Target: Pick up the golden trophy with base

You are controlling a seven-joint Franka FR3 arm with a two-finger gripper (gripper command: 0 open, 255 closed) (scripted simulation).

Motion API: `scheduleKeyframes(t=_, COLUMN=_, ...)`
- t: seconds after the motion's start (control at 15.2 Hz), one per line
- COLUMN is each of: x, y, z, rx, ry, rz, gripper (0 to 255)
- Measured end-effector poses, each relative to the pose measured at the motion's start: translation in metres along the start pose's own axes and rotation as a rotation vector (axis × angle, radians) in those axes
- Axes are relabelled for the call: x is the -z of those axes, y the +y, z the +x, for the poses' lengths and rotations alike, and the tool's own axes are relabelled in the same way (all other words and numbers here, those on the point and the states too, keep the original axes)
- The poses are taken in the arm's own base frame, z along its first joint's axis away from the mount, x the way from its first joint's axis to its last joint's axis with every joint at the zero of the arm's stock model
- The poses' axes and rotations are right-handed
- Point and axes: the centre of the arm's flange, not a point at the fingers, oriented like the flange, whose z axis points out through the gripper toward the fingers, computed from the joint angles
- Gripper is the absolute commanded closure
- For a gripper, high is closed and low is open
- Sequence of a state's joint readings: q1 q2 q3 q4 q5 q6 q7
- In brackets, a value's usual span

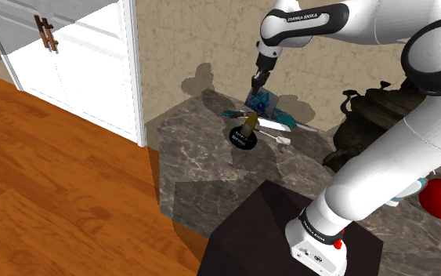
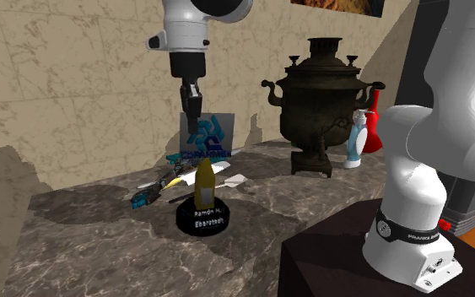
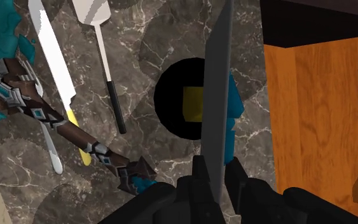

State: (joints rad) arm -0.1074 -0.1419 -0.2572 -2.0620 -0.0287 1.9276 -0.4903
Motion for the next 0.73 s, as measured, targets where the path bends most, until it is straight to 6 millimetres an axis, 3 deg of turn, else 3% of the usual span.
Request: scheduleKeyframes(t=0.73, x=0.056, y=-0.001, z=0.0, rx=0.0, ry=0.0, rz=0.0, gripper=255)
